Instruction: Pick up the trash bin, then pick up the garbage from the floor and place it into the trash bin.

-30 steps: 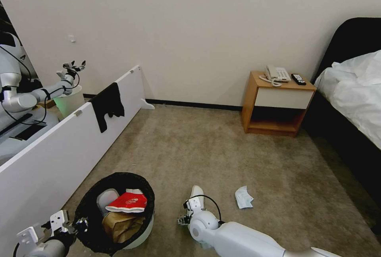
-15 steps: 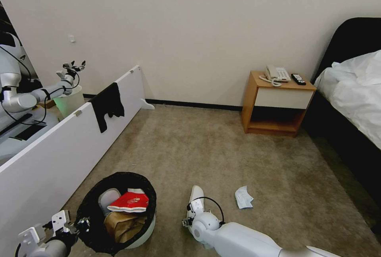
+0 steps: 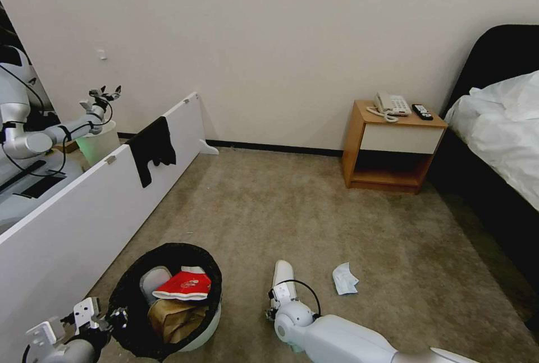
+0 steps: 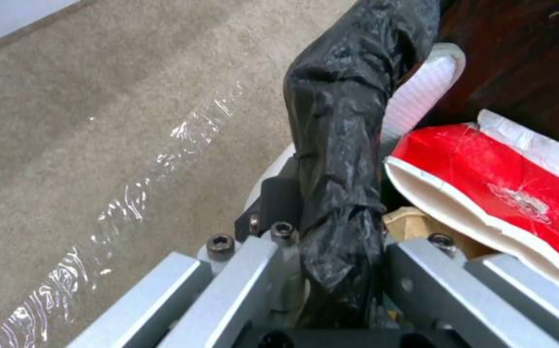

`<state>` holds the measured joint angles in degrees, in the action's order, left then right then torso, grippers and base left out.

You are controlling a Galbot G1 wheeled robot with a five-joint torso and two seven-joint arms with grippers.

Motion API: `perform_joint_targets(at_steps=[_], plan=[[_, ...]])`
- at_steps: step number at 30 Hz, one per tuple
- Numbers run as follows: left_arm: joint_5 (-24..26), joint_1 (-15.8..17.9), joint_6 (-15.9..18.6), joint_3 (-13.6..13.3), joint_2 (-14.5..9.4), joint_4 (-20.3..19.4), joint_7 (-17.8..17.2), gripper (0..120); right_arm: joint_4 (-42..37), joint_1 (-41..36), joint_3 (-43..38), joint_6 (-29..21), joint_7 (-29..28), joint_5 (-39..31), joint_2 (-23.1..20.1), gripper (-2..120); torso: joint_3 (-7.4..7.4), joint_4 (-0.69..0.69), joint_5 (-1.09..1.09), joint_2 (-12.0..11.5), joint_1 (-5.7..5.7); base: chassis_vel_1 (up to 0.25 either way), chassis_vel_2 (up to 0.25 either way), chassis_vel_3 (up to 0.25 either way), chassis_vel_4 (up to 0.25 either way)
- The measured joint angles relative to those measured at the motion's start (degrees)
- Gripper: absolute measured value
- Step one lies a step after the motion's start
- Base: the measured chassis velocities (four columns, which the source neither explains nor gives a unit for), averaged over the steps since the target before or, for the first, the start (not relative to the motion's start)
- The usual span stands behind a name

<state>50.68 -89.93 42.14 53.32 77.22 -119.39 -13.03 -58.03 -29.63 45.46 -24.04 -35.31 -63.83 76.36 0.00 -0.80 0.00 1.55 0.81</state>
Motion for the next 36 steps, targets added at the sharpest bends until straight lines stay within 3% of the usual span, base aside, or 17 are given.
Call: perform_joint_targets(at_steps=[7, 9, 11, 13, 29, 32, 36], plan=[[-0.5, 0.2, 0.0, -0.2, 0.2, 0.6, 0.2, 1, -1.5, 0.0, 0.0, 0.0, -0.3, 0.0, -0.5, 37, 0.0, 0.0, 0.0, 0.0, 0.0, 0.0, 0.0, 0.0, 0.0], [-0.6, 0.2, 0.0, -0.4, 0.3, 0.6, 0.3, 1, -1.9, 0.0, 0.0, 0.0, -0.4, 0.0, -0.8, 26, 0.0, 0.0, 0.0, 0.0, 0.0, 0.0, 0.0, 0.0, 0.0], [-0.7, 0.3, 0.0, -0.4, 0.2, 0.7, 0.3, 1, -2.0, 0.0, -0.1, 0.0, -0.4, 0.0, -0.9, 22, 0.0, 0.0, 0.0, 0.0, 0.0, 0.0, 0.0, 0.0, 0.0], [-0.6, 0.5, 0.0, -0.4, -0.2, 0.7, 0.3, 1, -2.6, -0.2, -0.3, 0.0, -0.7, 0.0, -1.5, 2, 0.0, 0.0, 0.0, 0.0, 0.0, 0.0, 0.0, 0.0, 0.0], [-0.4, 0.9, 0.0, -1.0, -0.8, 1.0, 0.0, 1, -8.6, -0.5, -1.8, 0.4, -2.5, -0.9, -5.8, 0, 0.0, 0.0, 0.01, 0.0, 0.0, 0.0, 0.0, 0.0, 0.0], [-0.3, 1.0, 0.0, -1.0, -1.0, 1.1, 0.0, 1, -10.3, -0.7, -2.4, 1.0, -2.7, -0.2, -7.7, 0, 0.0, 0.0, 0.01, 0.0, 0.0, 0.0, 0.0, 0.0, 0.0], [-0.3, 1.1, 0.0, -1.2, -1.2, 1.3, -0.1, 1, -16.4, -1.3, -3.8, 2.3, -3.2, 0.8, -13.2, 0, 0.0, 0.0, 0.0, 0.0, 0.0, 0.0, 0.0, 0.0, 0.0]])
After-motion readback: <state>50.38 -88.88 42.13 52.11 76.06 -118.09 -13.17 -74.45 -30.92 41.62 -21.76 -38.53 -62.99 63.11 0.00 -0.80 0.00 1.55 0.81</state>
